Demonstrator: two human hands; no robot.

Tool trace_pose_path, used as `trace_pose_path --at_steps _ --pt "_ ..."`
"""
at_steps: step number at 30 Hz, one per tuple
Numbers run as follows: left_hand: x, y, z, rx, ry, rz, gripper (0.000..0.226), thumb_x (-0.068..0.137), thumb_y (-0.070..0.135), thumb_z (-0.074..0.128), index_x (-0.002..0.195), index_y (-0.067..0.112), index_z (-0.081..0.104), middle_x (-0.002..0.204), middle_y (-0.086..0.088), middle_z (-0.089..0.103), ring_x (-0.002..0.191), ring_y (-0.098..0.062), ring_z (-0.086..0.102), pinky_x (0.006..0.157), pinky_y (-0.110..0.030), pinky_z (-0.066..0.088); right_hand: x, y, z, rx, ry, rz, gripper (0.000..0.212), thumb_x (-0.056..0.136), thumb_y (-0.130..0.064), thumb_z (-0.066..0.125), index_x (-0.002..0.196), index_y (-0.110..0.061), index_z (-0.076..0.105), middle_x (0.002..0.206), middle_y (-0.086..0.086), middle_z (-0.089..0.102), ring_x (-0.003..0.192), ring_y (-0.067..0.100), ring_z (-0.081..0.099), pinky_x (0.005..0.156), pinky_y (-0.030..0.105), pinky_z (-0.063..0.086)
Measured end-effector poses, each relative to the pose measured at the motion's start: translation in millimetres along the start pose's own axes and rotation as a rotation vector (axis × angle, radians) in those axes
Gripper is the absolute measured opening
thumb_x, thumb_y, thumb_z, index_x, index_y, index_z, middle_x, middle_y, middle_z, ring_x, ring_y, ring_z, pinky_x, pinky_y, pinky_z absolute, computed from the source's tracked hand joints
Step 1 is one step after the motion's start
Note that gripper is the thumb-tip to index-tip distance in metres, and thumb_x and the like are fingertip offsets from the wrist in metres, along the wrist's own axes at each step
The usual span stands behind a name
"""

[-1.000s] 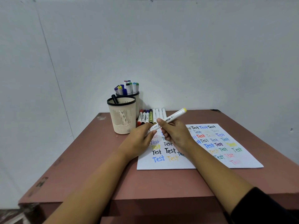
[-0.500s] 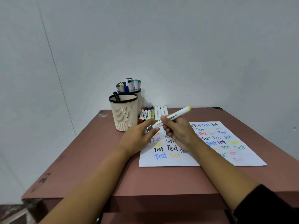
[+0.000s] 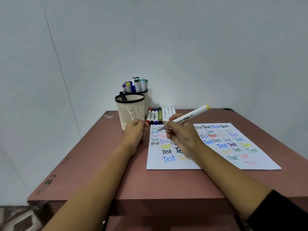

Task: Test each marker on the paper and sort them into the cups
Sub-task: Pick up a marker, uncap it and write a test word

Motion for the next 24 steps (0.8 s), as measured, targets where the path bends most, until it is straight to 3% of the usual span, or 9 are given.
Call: trace_pose_path --at_steps 3,6,16,24 --pt "1.6 -0.2 -0.3 -0.017 0.011 -0.015 0.027 0.091 0.005 0.039 0.068 0.009 0.054 0.057 -0.002 0.042 0.043 -0.011 0.033 0.04 -0.021 0.029 -1.4 10.3 5.3 -0.259 -0.012 -0.032 0.021 0.081 0.006 0.055 0.068 -0.01 0.051 0.057 0.01 0.05 0.05 0.016 0.045 0.044 0.023 0.038" --pt "1.6 -0.8 -1.3 -0.018 0.012 -0.022 0.027 0.091 0.005 0.038 0.069 0.009 0.053 0.057 -0.003 0.041 0.045 -0.012 0.033 0.04 -0.021 0.03 -3.0 16.2 9.1 -0.365 -0.021 0.001 0.021 0.079 0.003 0.057 0.065 -0.011 0.049 0.052 0.008 0.049 0.048 0.019 0.044 0.046 0.025 0.036" --pt "2.7 -1.1 -1.7 -0.032 -0.002 -0.032 0.027 0.091 0.005 0.038 0.068 0.009 0.053 0.058 -0.002 0.041 0.046 -0.011 0.033 0.039 -0.019 0.03 -5.8 19.7 14.3 -0.438 -0.095 -0.014 0.02 0.081 0.005 0.059 0.07 -0.008 0.048 0.057 0.008 0.055 0.049 0.017 0.057 0.05 0.028 0.049" --pt "2.2 -1.3 -1.6 -0.028 -0.014 -0.026 0.027 0.091 0.005 0.038 0.069 0.009 0.053 0.056 -0.002 0.041 0.045 -0.011 0.033 0.04 -0.02 0.03 -4.9 19.8 12.0 -0.461 -0.043 -0.049 0.021 0.081 0.001 0.06 0.068 -0.009 0.047 0.054 0.005 0.054 0.048 0.017 0.054 0.048 0.027 0.046"
Point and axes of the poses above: each hand's wrist, its own x-axis towards the middle knuckle, its own z-axis out of the palm, y = z × x, the point moved 3 cm from there along x, towards the middle knuckle
